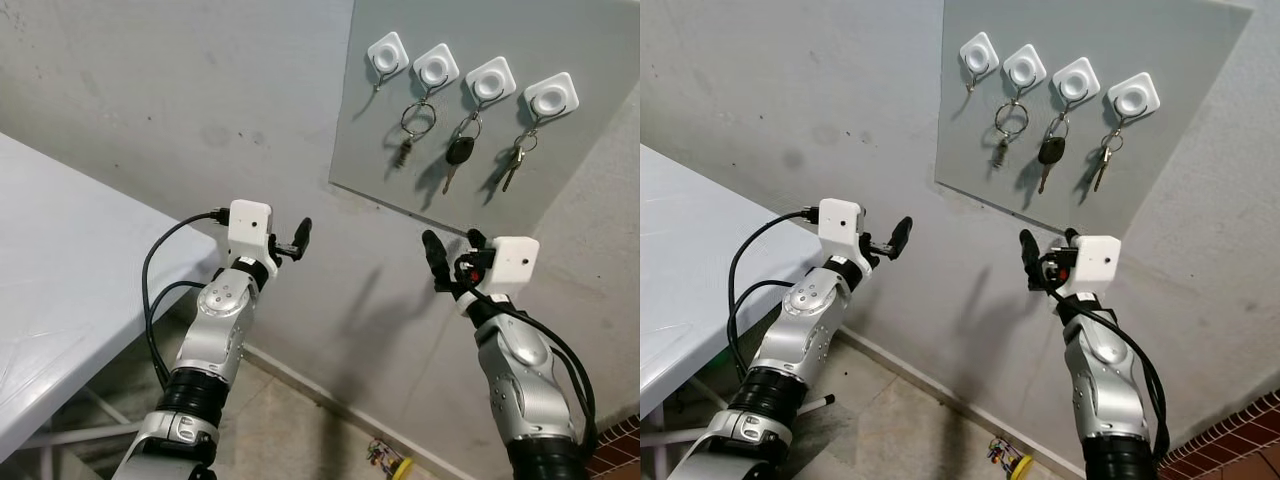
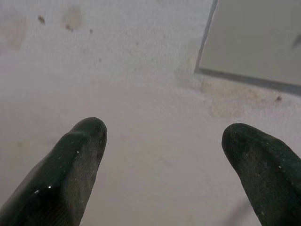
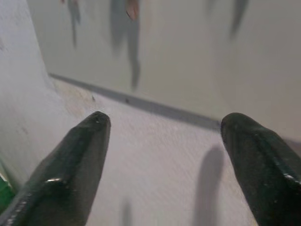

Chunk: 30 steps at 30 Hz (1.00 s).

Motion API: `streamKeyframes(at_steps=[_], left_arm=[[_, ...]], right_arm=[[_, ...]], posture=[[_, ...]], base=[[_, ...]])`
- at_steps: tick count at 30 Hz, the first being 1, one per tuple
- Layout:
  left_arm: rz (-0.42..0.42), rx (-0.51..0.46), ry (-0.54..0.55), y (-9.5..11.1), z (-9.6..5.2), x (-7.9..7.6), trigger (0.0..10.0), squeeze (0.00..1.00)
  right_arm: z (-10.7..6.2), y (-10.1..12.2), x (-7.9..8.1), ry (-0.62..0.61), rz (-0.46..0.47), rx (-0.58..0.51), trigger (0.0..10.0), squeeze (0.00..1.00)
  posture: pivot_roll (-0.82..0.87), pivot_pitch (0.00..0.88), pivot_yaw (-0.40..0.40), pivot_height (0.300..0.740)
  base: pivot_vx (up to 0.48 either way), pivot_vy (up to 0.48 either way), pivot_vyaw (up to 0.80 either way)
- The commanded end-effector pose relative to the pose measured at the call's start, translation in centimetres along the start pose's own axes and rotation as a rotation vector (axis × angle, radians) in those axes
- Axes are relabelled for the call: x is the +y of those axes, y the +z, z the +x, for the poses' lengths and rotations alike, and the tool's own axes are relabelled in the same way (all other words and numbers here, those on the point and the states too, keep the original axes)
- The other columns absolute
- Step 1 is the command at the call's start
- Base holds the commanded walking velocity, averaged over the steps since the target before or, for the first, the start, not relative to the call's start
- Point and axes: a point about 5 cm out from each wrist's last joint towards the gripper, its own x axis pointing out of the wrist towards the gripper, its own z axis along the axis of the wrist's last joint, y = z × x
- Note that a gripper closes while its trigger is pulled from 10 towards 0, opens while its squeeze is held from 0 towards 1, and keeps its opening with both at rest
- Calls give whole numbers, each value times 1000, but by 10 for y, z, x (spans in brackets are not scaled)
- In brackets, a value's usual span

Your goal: Hang keys on a hook

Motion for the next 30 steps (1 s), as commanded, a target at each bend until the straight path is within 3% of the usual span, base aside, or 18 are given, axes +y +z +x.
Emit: streamKeyframes(at_steps=[1,8,9,10,23,28,30], left_arm=[[-25,17,7,-8,-2,3,10000,0],[-14,18,22,-11,-2,11,10000,0],[-13,17,24,-11,-2,12,10000,0],[-13,15,25,-10,-2,13,10000,0],[0,6,-6,-8,1,18,10000,0],[-12,-20,-25,-11,-5,12,10000,0],[-78,-38,-78,-20,-17,0,10000,0]], right_arm=[[-4,-2,-3,-31,-8,-4,10000,1000],[-15,-9,-8,-61,-4,12,10000,1000],[-15,-9,-8,-69,-1,11,10000,706],[-16,-8,-9,-83,-5,10,10000,0],[-30,-6,-18,-164,-97,0,10000,0],[-37,-6,-12,-165,-104,-1,10000,0],[-45,-7,1,-162,-79,-5,10000,0]], posture=[[-15,0,-10,740],[-31,0,7,740],[-35,0,12,740],[-44,0,23,740],[-69,0,46,740],[-74,0,40,740],[-71,0,34,740]], base=[[0,0,0],[0,0,0],[0,0,0],[0,0,0],[0,0,0],[0,0,0],[0,0,0]])
